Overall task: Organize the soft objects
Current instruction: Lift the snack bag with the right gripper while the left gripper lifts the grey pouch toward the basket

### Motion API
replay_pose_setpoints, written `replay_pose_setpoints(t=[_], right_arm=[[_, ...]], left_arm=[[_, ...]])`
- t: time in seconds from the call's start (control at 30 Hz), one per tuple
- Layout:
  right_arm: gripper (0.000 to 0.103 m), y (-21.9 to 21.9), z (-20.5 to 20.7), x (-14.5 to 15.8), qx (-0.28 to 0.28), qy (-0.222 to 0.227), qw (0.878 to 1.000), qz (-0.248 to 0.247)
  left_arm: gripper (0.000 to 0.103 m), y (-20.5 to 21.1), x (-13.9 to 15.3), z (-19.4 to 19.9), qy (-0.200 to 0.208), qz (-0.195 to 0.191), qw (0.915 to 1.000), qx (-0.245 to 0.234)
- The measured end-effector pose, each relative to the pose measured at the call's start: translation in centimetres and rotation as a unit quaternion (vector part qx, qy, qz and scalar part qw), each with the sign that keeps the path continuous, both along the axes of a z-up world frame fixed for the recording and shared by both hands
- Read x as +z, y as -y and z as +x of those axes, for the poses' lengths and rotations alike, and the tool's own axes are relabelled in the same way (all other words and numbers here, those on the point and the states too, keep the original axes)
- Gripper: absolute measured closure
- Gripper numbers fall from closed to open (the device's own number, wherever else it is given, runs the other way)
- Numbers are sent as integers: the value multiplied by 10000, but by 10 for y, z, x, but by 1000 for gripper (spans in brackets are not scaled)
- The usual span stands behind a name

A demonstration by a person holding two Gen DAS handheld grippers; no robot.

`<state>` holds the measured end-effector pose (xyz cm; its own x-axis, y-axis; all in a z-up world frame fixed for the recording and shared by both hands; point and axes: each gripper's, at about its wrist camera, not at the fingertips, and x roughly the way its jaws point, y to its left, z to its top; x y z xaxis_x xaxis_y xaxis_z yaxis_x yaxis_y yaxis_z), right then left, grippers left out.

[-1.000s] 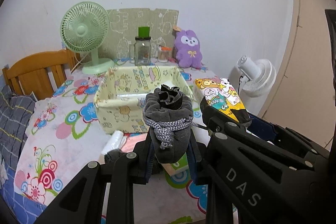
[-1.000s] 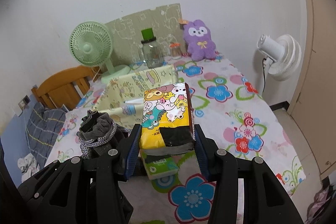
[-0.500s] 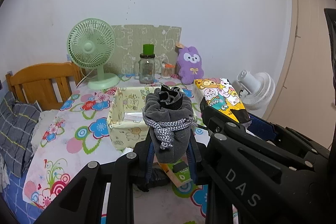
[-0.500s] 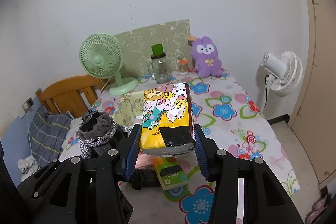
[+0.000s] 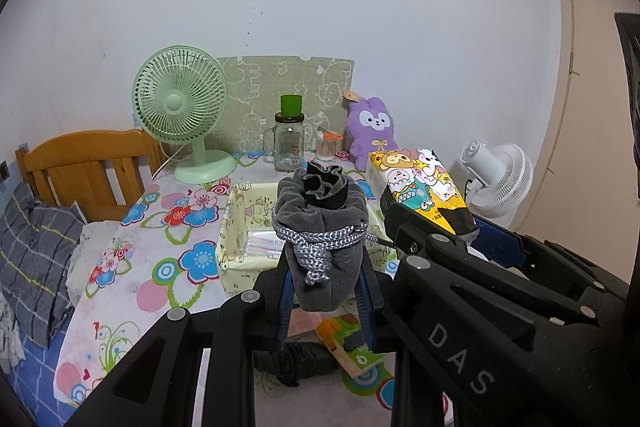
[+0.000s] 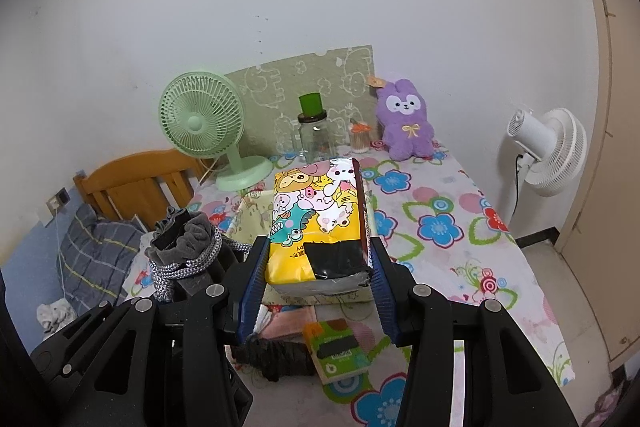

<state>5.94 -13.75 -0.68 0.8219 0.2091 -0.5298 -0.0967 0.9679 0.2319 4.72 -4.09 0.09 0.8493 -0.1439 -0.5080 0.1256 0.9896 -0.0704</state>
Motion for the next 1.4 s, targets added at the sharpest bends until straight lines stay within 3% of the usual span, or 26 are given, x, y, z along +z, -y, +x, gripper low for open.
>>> replay_pose_setpoints(t=[0.8,1.4], right_arm=[[51,-2,77,-3,179,50,9998,-15],[51,-8,138,-25,259,-167,9995,82]], left_arm=[[76,0,1,67,37,148,9998,136],[76,-14,-19,133,-255,136,9992,281]])
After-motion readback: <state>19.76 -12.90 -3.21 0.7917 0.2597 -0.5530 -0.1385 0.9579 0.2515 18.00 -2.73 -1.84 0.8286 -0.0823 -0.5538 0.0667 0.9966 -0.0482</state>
